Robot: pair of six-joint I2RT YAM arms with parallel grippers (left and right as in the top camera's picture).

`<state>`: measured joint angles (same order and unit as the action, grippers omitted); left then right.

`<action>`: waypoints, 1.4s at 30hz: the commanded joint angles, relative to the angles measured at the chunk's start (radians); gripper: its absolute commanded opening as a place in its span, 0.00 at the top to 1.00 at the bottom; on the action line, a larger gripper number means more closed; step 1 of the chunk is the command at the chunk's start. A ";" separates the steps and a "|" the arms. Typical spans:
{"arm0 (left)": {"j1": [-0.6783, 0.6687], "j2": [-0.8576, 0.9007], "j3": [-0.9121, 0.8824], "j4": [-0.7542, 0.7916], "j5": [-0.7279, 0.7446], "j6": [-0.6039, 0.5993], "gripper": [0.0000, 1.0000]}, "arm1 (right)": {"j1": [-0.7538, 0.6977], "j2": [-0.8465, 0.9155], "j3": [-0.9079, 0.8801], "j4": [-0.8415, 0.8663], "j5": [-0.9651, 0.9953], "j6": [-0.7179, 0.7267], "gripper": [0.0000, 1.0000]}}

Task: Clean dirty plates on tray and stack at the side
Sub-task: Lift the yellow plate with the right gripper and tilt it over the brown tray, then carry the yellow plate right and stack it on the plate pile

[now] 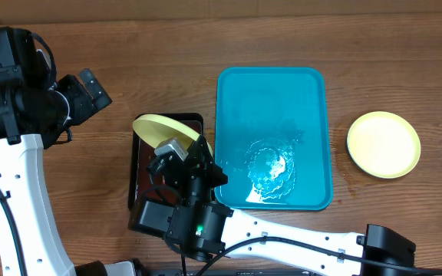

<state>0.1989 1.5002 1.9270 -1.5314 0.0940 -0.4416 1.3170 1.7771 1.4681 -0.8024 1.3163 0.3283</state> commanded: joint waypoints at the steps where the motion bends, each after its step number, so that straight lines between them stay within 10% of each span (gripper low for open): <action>1: 0.003 0.007 0.012 -0.001 0.007 0.016 0.00 | -0.009 -0.021 0.026 0.005 0.033 0.008 0.96; 26: 0.003 0.007 0.012 -0.001 0.007 0.016 0.00 | -0.036 -0.021 0.026 0.004 -0.005 0.120 0.96; 42: 0.003 0.007 0.012 -0.001 0.007 0.016 0.00 | -0.910 -0.222 0.060 -0.100 -1.378 0.267 0.96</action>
<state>0.1989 1.5002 1.9270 -1.5314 0.0940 -0.4416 0.5453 1.6688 1.4780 -0.8833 0.2604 0.5747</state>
